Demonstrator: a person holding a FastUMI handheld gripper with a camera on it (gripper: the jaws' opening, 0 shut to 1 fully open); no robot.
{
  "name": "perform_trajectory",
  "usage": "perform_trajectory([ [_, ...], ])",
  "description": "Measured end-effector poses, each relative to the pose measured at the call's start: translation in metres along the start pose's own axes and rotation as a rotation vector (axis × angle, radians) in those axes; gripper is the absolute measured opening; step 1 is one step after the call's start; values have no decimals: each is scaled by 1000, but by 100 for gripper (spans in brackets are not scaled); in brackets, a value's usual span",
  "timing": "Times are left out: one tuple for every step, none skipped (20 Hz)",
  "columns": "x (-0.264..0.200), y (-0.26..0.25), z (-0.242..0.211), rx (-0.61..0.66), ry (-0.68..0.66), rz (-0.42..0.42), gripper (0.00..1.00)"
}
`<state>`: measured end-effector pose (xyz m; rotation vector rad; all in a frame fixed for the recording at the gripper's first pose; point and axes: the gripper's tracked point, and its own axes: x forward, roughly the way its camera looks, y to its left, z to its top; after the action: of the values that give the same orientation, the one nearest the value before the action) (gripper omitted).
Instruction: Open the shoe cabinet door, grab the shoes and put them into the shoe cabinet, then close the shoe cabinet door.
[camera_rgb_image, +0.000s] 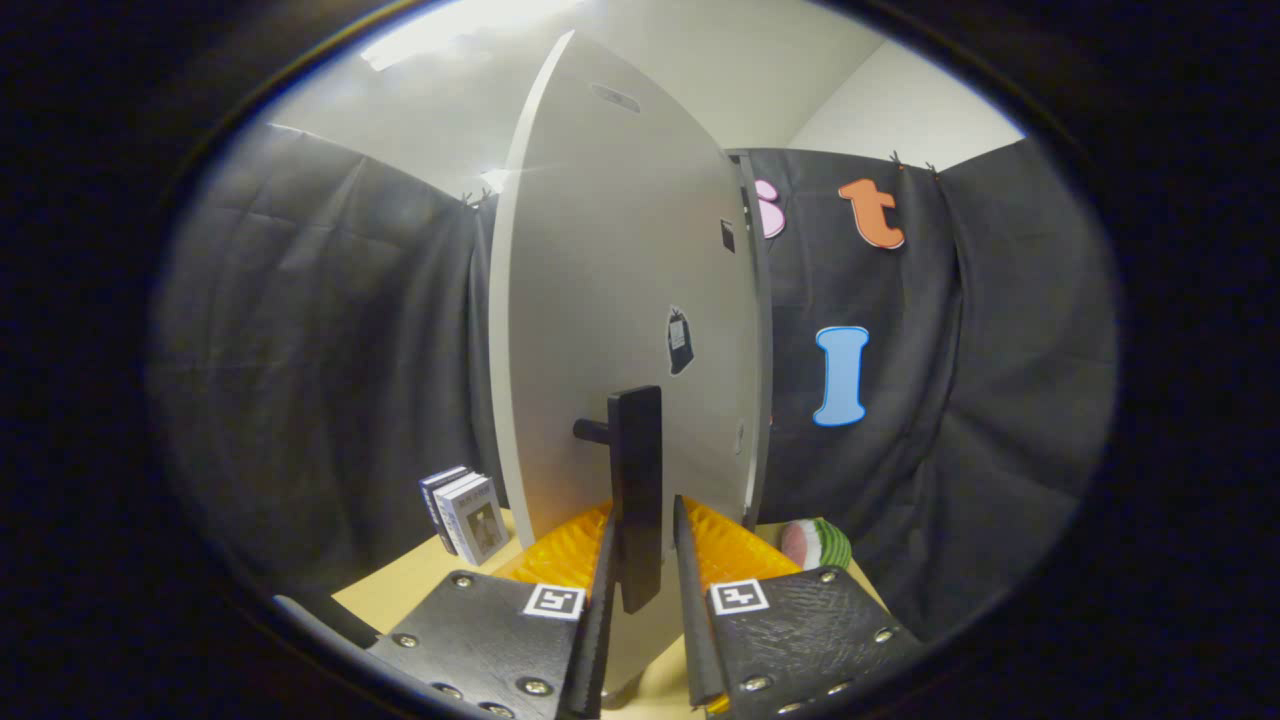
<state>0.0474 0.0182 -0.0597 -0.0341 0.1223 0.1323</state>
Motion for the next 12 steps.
perform_trajectory([
  [-2, -4, 0, 1, 3, -10, 31],
  [-4, -10, -1, 2, 8, -28, 31],
  [-6, -14, -4, 6, 13, -37, 31],
  [-10, -16, -7, 8, 18, -35, 31],
  [-12, -24, -7, -1, 19, -65, 31],
  [-11, -31, -4, 1, 8, -80, 28],
  [-10, -38, -2, 8, 8, -87, 25],
  [-10, -43, -1, 12, 10, -92, 25],
  [-11, -50, 1, 12, 7, -99, 25],
  [-16, -59, 2, 12, 4, -113, 25],
  [-19, -67, 4, 12, 2, -125, 25],
  [-19, -77, 4, 16, 0, -135, 25],
])
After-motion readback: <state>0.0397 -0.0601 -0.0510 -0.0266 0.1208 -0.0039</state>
